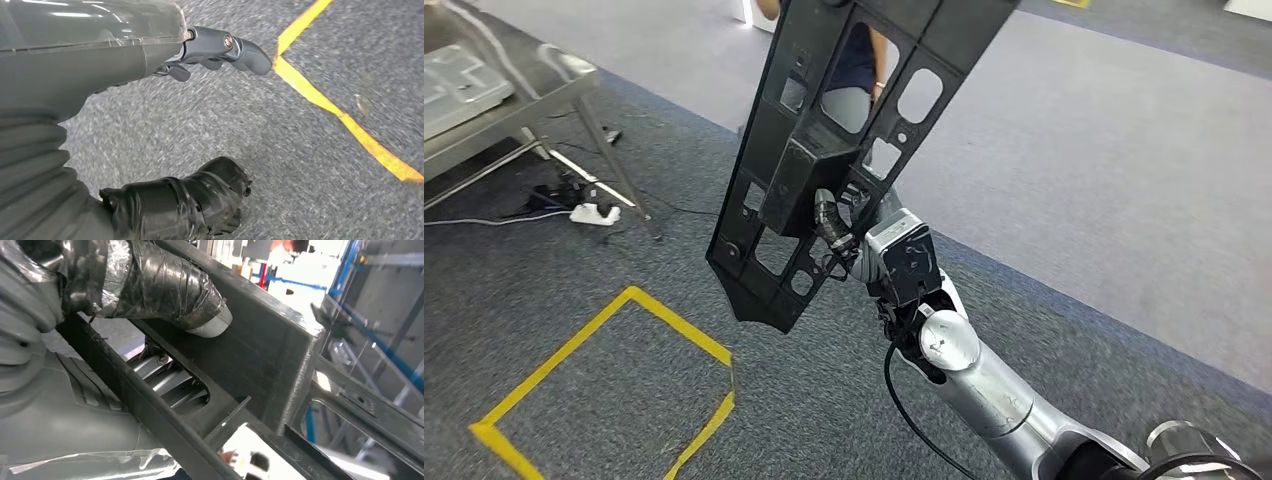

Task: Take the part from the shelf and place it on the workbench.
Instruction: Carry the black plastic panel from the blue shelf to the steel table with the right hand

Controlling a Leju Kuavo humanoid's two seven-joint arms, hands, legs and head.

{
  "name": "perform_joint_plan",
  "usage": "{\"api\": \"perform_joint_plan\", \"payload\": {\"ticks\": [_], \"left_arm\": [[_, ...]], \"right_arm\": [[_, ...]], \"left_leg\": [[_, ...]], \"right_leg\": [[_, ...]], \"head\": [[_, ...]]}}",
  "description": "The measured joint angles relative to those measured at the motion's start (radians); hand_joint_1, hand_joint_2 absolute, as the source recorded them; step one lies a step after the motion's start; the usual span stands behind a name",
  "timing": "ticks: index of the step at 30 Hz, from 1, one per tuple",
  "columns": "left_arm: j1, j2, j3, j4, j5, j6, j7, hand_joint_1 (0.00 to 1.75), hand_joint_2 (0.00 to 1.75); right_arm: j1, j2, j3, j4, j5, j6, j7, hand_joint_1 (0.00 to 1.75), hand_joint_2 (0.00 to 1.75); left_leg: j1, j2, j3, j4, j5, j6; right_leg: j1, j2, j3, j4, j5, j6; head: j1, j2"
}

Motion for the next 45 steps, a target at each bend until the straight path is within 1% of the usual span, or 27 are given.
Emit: {"api": "perform_joint_plan", "payload": {"ticks": [1,3,5,7,9,11,12,14,16,18,20,21,23,25,26,27,28,30,31,33,35,36,38,39,41,43,45], "left_arm": [[-0.001,0.0,0.0,0.0,-0.002,0.0,-0.001,0.0,1.75],[-0.001,0.001,0.0,0.0,-0.005,-0.001,-0.006,0.0,1.75],[0.005,0.004,0.0,0.001,-0.007,-0.003,-0.009,0.0,1.75],[0.008,0.006,0.0,0.002,-0.011,-0.006,-0.01,0.0,1.75],[0.005,0.006,0.0,0.002,-0.017,-0.007,-0.01,0.0,1.75],[0.003,0.006,0.0,0.002,-0.023,-0.006,-0.011,0.0,1.75],[0.005,0.006,0.0,0.002,-0.024,-0.005,-0.011,0.0,1.75],[0.007,0.006,0.0,0.002,-0.023,-0.003,-0.013,0.0,1.75],[0.006,0.007,0.0,0.002,-0.02,-0.003,-0.017,0.0,1.75],[0.003,0.007,0.0,0.002,-0.019,-0.001,-0.018,0.0,1.75],[0.004,0.008,0.0,0.002,-0.018,0.002,-0.016,0.0,1.75],[0.005,0.008,0.0,0.002,-0.018,0.004,-0.014,0.0,1.75],[0.003,0.008,0.0,0.002,-0.019,0.006,-0.011,0.0,1.75],[-0.002,0.008,0.0,0.002,-0.018,0.006,-0.01,0.0,1.75],[-0.004,0.007,0.0,0.002,-0.015,0.006,-0.009,0.0,1.75],[-0.005,0.007,0.0,0.002,-0.011,0.005,-0.007,0.0,1.75],[-0.005,0.007,0.0,0.002,-0.007,0.004,-0.004,0.0,1.75],[-0.005,0.006,0.0,0.002,0.001,0.0,0.004,0.0,1.75],[-0.007,0.005,0.0,0.002,0.004,-0.004,0.007,0.0,1.75],[-0.009,0.004,0.001,0.002,0.009,-0.009,0.012,0.0,1.75],[-0.008,0.005,0.001,0.002,0.012,-0.011,0.017,0.0,1.75],[-0.007,0.005,0.001,0.002,0.013,-0.011,0.019,0.0,1.75],[-0.01,0.005,0.001,0.002,0.013,-0.011,0.021,0.0,1.75],[-0.013,0.003,0.001,0.002,0.013,-0.011,0.022,0.0,1.75],[-0.018,0.002,0.001,0.002,0.013,-0.011,0.022,0.0,1.75],[-0.018,0.002,0.001,0.002,0.013,-0.011,0.023,0.0,1.75],[-0.018,0.002,0.001,0.002,0.013,-0.011,0.023,0.0,1.75]], "right_arm": [[0.0,-0.001,0.0,0.0,0.012,-0.004,0.004,1.75,1.75],[0.0,-0.003,0.0,0.001,0.027,-0.008,0.012,1.75,1.75],[-0.001,-0.006,0.0,0.001,0.036,-0.009,0.017,1.75,1.75],[-0.003,-0.008,0.0,0.0,0.041,-0.009,0.021,1.75,1.75],[-0.002,-0.01,0.0,0.0,0.043,-0.008,0.024,1.75,1.75],[0.001,-0.011,0.0,0.0,0.045,-0.008,0.025,1.75,1.75],[0.002,-0.011,0.0,0.0,0.047,-0.008,0.026,1.75,1.75],[0.003,-0.011,0.0,0.0,0.06,-0.007,0.031,1.75,1.75],[0.003,-0.011,0.0,0.0,0.08,-0.008,0.041,1.75,1.75],[0.003,-0.013,0.0,0.0,0.092,-0.008,0.047,1.75,1.75],[0.003,-0.014,0.0,0.0,0.095,-0.007,0.05,1.75,1.75],[0.002,-0.015,0.0,0.0,0.095,-0.007,0.051,1.75,1.75],[0.001,-0.017,0.0,0.0,0.095,-0.007,0.052,1.75,1.75],[0.005,-0.019,0.0,0.0,0.095,-0.007,0.053,1.75,1.75],[0.008,-0.02,0.0,0.001,0.094,-0.008,0.053,1.75,1.75],[0.011,-0.021,0.0,0.001,0.091,-0.009,0.052,1.75,1.75],[0.014,-0.021,0.0,0.002,0.087,-0.011,0.049,1.75,1.75],[0.015,-0.022,0.0,0.002,0.075,-0.011,0.042,1.75,1.75],[0.015,-0.022,0.0,0.002,0.069,-0.01,0.038,1.75,1.75],[0.015,-0.022,0.0,0.003,0.053,-0.005,0.031,1.75,1.75],[0.015,-0.022,0.0,0.003,0.029,0.002,0.018,1.75,1.75],[0.014,-0.022,0.0,0.003,0.016,0.007,0.01,1.75,1.75],[0.015,-0.021,0.0,0.003,0.0,0.014,0.0,1.75,1.75],[0.016,-0.021,0.0,0.003,-0.003,0.016,-0.001,1.75,1.75],[0.018,-0.021,0.0,0.003,-0.004,0.016,-0.003,1.75,1.75],[0.021,-0.022,0.0,0.004,-0.004,0.016,-0.003,1.75,1.75],[0.022,-0.022,0.0,0.004,-0.004,0.016,-0.003,1.75,1.75]], "left_leg": [[0.001,-0.014,-0.004,0.007,-0.004,-0.005],[0.005,-0.04,-0.013,0.012,-0.005,-0.017],[0.008,-0.053,-0.017,0.006,-0.002,-0.029],[0.005,0.0,-0.033,0.038,-0.021,-0.041],[0.006,0.07,-0.087,0.144,-0.069,-0.051],[0.011,0.09,-0.147,0.25,-0.099,-0.057],[0.013,0.093,-0.157,0.261,-0.091,-0.059],[0.014,0.106,-0.114,0.17,-0.027,-0.057],[0.005,0.148,-0.047,0.041,0.019,-0.047],[-0.008,0.168,-0.023,-0.004,0.018,-0.034],[-0.007,0.145,-0.02,-0.011,0.017,-0.023],[-0.004,0.133,-0.013,-0.018,0.017,-0.017],[0.004,0.11,0.002,-0.031,0.019,-0.006],[0.004,0.086,0.007,-0.031,0.017,0.003],[0.003,0.071,0.008,-0.03,0.015,0.005],[0.003,0.056,0.009,-0.028,0.013,0.005],[0.003,0.039,0.01,-0.024,0.01,0.005],[0.005,0.01,0.011,-0.014,0.001,-0.002],[0.005,-0.002,0.009,-0.005,-0.004,-0.006],[0.007,-0.02,0.002,0.001,-0.009,-0.018],[0.009,-0.032,-0.003,-0.003,-0.011,-0.03],[0.008,-0.022,-0.005,0.001,-0.014,-0.036],[0.007,0.029,-0.031,0.055,-0.042,-0.047],[0.008,0.06,-0.059,0.112,-0.066,-0.053],[0.013,0.089,-0.131,0.237,-0.109,-0.061],[0.016,0.094,-0.155,0.259,-0.087,-0.063],[0.017,0.095,-0.105,0.141,-0.009,-0.059]], "right_leg": [[-0.004,0.024,0.018,-0.047,0.02,-0.002],[-0.004,0.048,0.033,-0.082,0.02,-0.008],[-0.003,0.026,0.042,-0.093,0.022,-0.019],[-0.006,0.0,0.056,-0.108,0.024,-0.032],[-0.003,-0.03,0.068,-0.116,0.021,-0.041],[-0.001,-0.06,0.074,-0.116,0.015,-0.045],[0.0,-0.073,0.077,-0.116,0.011,-0.044],[0.0,-0.099,0.089,-0.116,0.002,-0.041],[0.003,-0.123,0.102,-0.117,-0.009,-0.034],[0.008,-0.143,0.109,-0.12,-0.017,-0.024],[0.011,-0.161,0.118,-0.125,-0.024,-0.013],[0.01,-0.153,0.121,-0.121,-0.031,-0.008],[0.007,-0.103,0.096,-0.055,-0.069,-0.003],[0.007,-0.055,0.026,0.075,-0.117,-0.002],[0.007,-0.047,-0.011,0.13,-0.129,-0.001],[0.006,-0.044,-0.034,0.152,-0.12,-0.001],[0.006,-0.041,-0.041,0.139,-0.093,-0.001],[0.002,-0.018,-0.004,0.02,-0.012,-0.003],[0.0,0.001,0.017,-0.04,0.014,-0.004],[-0.001,0.029,0.038,-0.093,0.025,-0.01],[0.0,0.021,0.044,-0.099,0.024,-0.02],[-0.001,0.016,0.048,-0.103,0.024,-0.025],[-0.006,0.003,0.061,-0.113,0.025,-0.037],[-0.004,-0.003,0.066,-0.115,0.023,-0.041],[-0.003,-0.017,0.075,-0.116,0.015,-0.044],[-0.003,-0.026,0.088,-0.116,0.004,-0.042],[-0.003,-0.034,0.106,-0.116,-0.01,-0.038]], "head": [[-0.001,0.0],[-0.001,0.0],[-0.001,0.0],[-0.004,0.0],[-0.007,0.0],[-0.008,0.0],[-0.008,0.0],[-0.008,0.0],[-0.008,0.0],[-0.007,0.0],[-0.006,0.0],[-0.005,0.0],[-0.003,0.0],[-0.001,0.0],[0.0,0.0],[0.0,0.0],[0.0,0.0],[0.0,0.0],[0.0,0.0],[-0.001,0.0],[-0.001,0.0],[-0.001,0.0],[-0.004,0.0],[-0.006,0.0],[-0.008,0.0],[-0.008,0.0],[-0.008,0.0]]}}
